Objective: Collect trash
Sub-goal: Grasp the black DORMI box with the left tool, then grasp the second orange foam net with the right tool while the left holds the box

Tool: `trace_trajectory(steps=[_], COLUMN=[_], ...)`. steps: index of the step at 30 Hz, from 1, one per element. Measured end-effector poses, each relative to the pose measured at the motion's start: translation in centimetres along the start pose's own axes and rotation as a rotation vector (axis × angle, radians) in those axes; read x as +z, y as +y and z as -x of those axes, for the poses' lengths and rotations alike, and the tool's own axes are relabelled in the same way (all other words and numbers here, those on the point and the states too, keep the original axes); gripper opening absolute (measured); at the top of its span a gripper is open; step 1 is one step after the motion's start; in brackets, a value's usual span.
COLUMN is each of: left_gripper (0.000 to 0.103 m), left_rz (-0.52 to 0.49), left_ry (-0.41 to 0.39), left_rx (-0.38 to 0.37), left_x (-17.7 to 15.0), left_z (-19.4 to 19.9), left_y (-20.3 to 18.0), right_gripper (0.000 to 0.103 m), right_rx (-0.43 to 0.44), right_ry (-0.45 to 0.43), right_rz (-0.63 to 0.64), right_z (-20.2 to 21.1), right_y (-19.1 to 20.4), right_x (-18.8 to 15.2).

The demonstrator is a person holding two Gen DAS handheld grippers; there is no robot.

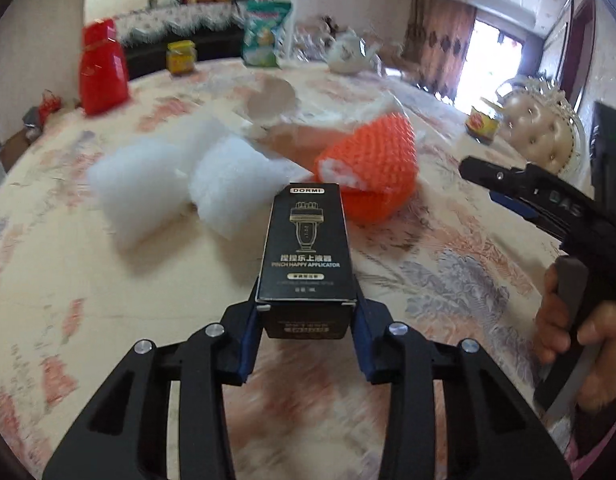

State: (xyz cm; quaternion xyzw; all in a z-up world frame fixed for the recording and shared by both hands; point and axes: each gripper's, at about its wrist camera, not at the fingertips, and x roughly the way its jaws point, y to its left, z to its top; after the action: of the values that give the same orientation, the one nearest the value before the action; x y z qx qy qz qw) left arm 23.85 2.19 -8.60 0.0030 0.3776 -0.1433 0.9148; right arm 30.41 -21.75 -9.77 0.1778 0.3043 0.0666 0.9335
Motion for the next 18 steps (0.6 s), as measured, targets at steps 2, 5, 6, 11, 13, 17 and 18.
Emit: trace_trajectory(steps=[2, 5, 6, 11, 13, 17, 18], left_gripper=[0.038, 0.038, 0.038, 0.038, 0.038, 0.038, 0.038], left_rz=[0.035, 0.079, 0.097, 0.124, 0.130, 0.137, 0.135], left_ry=[-0.036, -0.049, -0.049, -0.079, -0.082, -0.099, -0.105], left_rx=[0.032, 0.056, 0.044, 0.066, 0.093, 0.123, 0.130], left_x=[-0.7, -1.4, -1.5, -2.1, -2.4, -2.8, -3.1], left_z=[1.5, 2.5, 2.7, 4.3, 4.7, 5.7, 6.0], left_y=[1.5, 3.5, 3.9, 5.1, 5.4, 5.6, 5.6], right_gripper=[0.078, 0.078, 0.078, 0.078, 0.078, 0.078, 0.078], right_rx=[-0.002, -0.019, -0.024, -0.029, -0.024, -0.023, -0.017], right_ry=[0.012, 0.011, 0.010, 0.056, 0.091, 0.137, 0.139], right_rz=[-0.003, 0.033, 0.048, 0.071, 0.033, -0.078, -0.098], right_z=[-0.2, -0.3, -0.3, -1.1, -1.9, -3.7, -4.0], right_y=[0.1, 1.0, 1.3, 3.2, 3.6, 4.2, 4.4], right_x=[-0.1, -0.2, -0.2, -0.7, -0.8, -0.4, -0.2])
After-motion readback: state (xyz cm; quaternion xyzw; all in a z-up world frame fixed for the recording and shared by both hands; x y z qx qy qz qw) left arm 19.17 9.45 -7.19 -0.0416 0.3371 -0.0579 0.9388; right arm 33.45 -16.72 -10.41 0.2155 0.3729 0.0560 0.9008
